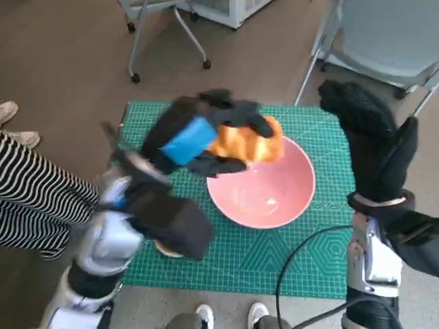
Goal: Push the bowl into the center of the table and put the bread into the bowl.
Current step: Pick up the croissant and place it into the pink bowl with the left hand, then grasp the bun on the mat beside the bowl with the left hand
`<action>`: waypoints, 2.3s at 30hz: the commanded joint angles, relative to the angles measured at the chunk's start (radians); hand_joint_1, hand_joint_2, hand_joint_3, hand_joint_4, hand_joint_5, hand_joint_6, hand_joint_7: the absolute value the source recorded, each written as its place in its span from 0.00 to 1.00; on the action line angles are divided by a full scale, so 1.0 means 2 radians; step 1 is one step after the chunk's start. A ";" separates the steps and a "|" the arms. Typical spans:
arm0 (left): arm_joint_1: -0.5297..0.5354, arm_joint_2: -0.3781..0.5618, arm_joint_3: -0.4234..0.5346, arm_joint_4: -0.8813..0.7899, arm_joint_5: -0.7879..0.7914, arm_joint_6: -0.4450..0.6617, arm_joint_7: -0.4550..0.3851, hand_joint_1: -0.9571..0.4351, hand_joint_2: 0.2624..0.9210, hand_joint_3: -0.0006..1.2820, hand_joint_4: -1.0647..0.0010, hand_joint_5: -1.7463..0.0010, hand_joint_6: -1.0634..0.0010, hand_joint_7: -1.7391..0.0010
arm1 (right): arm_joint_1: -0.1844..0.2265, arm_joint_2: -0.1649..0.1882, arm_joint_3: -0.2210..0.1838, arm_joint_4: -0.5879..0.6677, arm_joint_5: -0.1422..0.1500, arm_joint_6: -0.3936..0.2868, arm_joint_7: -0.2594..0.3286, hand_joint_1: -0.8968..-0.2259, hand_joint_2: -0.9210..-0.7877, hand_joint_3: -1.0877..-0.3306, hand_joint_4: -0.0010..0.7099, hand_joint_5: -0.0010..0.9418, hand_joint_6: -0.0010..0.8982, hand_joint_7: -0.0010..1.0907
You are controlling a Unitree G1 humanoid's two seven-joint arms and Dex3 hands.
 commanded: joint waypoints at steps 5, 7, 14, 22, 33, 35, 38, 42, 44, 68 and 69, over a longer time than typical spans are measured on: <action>-0.022 -0.021 -0.028 0.087 0.005 -0.035 -0.015 0.69 0.79 0.16 0.19 0.37 0.29 0.46 | 0.016 -0.003 -0.004 -0.004 -0.002 0.007 -0.007 0.33 0.00 0.60 0.29 0.00 0.14 0.47; -0.024 -0.024 -0.033 0.104 0.007 -0.043 -0.015 0.69 0.81 0.15 0.21 0.36 0.31 0.45 | 0.017 -0.003 -0.004 -0.005 -0.002 0.007 -0.008 0.33 0.00 0.60 0.29 0.00 0.14 0.47; -0.020 -0.027 -0.042 0.149 0.003 -0.059 -0.032 0.69 0.94 0.09 0.32 0.33 0.38 0.38 | 0.024 -0.001 -0.003 -0.011 -0.005 0.006 -0.012 0.34 0.00 0.60 0.29 0.00 0.14 0.46; -0.015 -0.012 -0.040 0.157 -0.016 -0.046 -0.103 0.56 0.88 0.03 0.70 0.90 0.70 0.84 | 0.027 0.000 -0.002 -0.015 -0.007 0.007 -0.017 0.35 0.00 0.59 0.28 0.00 0.13 0.46; -0.012 0.000 -0.030 0.148 -0.029 -0.055 -0.135 0.43 0.87 0.01 0.85 1.00 0.75 0.94 | 0.028 0.001 0.001 -0.018 -0.008 0.007 -0.020 0.32 0.00 0.59 0.28 0.00 0.13 0.46; -0.012 0.000 -0.030 0.149 -0.029 -0.055 -0.135 0.43 0.87 0.01 0.85 1.00 0.74 0.95 | 0.028 0.001 0.001 -0.018 -0.008 0.007 -0.021 0.32 0.00 0.59 0.28 0.00 0.13 0.46; 0.003 0.032 0.000 0.106 -0.047 -0.061 -0.152 0.42 0.87 0.00 0.88 1.00 0.75 0.96 | 0.028 0.003 0.003 -0.017 -0.008 0.008 -0.021 0.32 0.00 0.59 0.28 0.00 0.13 0.46; 0.025 0.069 0.040 0.051 -0.069 -0.060 -0.173 0.41 0.86 0.00 0.92 1.00 0.77 0.97 | 0.028 0.006 0.005 -0.016 -0.008 0.007 -0.021 0.31 0.00 0.60 0.28 0.00 0.13 0.46; 0.036 0.085 0.058 0.031 -0.081 -0.060 -0.181 0.41 0.86 0.00 0.93 1.00 0.77 0.97 | 0.028 0.006 0.006 -0.017 -0.007 0.007 -0.021 0.31 0.00 0.60 0.28 0.00 0.13 0.46; 0.211 0.240 0.232 -0.067 -0.189 -0.129 -0.244 0.43 0.79 0.00 0.89 0.99 0.70 0.95 | 0.032 0.008 0.006 -0.014 0.004 0.007 -0.015 0.31 0.00 0.60 0.27 0.00 0.13 0.46; 0.219 0.242 0.236 -0.066 -0.196 -0.135 -0.248 0.43 0.78 0.00 0.89 0.99 0.70 0.95 | 0.032 0.008 0.006 -0.014 0.004 0.007 -0.015 0.31 0.00 0.60 0.27 0.00 0.13 0.46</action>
